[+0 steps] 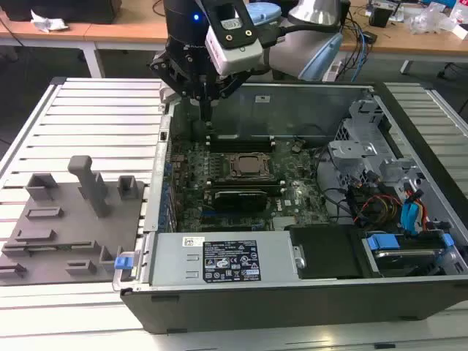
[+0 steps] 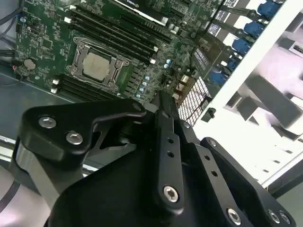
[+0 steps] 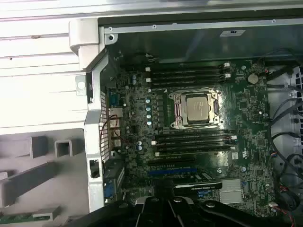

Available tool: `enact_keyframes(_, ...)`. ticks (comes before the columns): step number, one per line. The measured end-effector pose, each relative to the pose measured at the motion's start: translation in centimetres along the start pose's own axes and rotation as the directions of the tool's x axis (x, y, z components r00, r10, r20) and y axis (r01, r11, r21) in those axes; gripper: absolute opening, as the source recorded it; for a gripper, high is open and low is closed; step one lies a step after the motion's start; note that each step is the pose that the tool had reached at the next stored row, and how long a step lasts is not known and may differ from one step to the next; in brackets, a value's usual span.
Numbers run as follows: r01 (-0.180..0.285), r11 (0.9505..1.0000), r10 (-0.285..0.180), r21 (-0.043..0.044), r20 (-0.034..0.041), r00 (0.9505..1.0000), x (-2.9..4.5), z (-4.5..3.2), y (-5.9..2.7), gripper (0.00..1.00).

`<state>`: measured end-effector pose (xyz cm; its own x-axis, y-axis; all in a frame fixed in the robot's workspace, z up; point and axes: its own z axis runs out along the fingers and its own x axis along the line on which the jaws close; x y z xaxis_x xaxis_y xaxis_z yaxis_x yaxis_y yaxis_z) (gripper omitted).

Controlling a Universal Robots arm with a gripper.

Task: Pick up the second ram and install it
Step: 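Reach for the second ram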

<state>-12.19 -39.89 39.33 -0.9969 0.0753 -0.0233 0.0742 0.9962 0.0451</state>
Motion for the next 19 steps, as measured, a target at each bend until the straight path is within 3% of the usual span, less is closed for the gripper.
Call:
enact_keyframes(3,0.000,1.0000,0.000,0.0000,0.0000,1.0000,0.50,-0.01,-0.04,0.11)
enact_keyframes(8,0.000,1.0000,0.000,0.0000,0.0001,1.0000,2.10,-0.06,-0.16,0.11)
enact_keyframes(9,0.000,1.0000,0.000,0.0000,0.0003,1.0000,2.84,-0.07,-0.21,0.11)
enact_keyframes(11,0.000,1.0000,0.000,-0.0001,0.0011,1.0000,5.00,-0.13,-0.37,0.11)
enact_keyframes(17,0.000,1.0000,0.000,-0.0001,0.0011,1.0000,7.44,-0.19,-0.55,0.11)
enact_keyframes(19,0.000,1.0000,0.000,-0.0001,0.0011,1.0000,7.94,-0.20,-0.59,0.11)
